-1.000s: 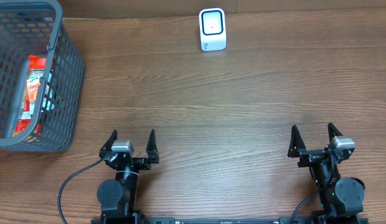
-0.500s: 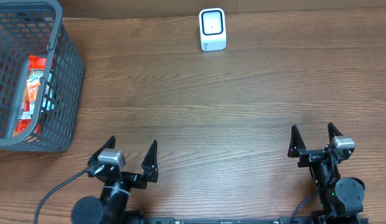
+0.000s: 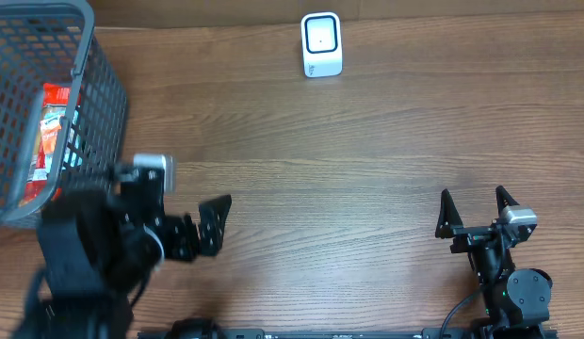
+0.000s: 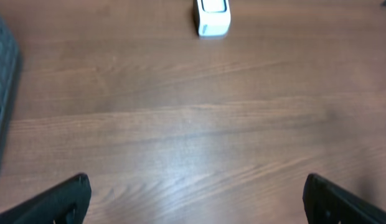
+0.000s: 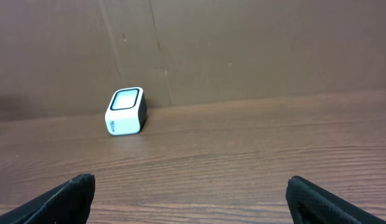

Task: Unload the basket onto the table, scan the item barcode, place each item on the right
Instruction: 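Move the left gripper up and over into the grey basket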

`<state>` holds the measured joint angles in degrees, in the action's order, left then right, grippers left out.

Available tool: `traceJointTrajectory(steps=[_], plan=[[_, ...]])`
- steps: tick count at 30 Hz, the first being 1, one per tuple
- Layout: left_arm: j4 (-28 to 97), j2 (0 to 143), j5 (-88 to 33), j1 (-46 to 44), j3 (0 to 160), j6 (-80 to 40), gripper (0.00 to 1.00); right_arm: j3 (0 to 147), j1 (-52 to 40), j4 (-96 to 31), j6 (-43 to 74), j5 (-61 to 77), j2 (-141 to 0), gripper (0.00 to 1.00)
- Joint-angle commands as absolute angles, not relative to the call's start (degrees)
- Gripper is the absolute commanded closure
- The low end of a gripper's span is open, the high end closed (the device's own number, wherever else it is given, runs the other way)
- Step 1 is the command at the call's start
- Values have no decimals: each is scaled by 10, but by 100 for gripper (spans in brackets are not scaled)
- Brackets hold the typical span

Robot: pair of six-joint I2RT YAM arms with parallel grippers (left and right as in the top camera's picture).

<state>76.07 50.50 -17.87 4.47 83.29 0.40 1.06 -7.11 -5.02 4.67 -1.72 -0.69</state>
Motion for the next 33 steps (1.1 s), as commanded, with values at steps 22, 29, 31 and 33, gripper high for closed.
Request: traceJointTrajectory(steps=[22,29,31,33], plan=[[664,791,-131,88,1036,-48,0,4,-69,-47,44,-16,-2,0],[562,824,-123,144,1090,-48,0,4,-69,-47,44,-16,-2,0],[545,824,-88,151,1090,-49,0,4,-69,-47,44,-16,-2,0],[542,824,-27,158,1090,-48,0,4,-69,-47,44,-16,-2,0]])
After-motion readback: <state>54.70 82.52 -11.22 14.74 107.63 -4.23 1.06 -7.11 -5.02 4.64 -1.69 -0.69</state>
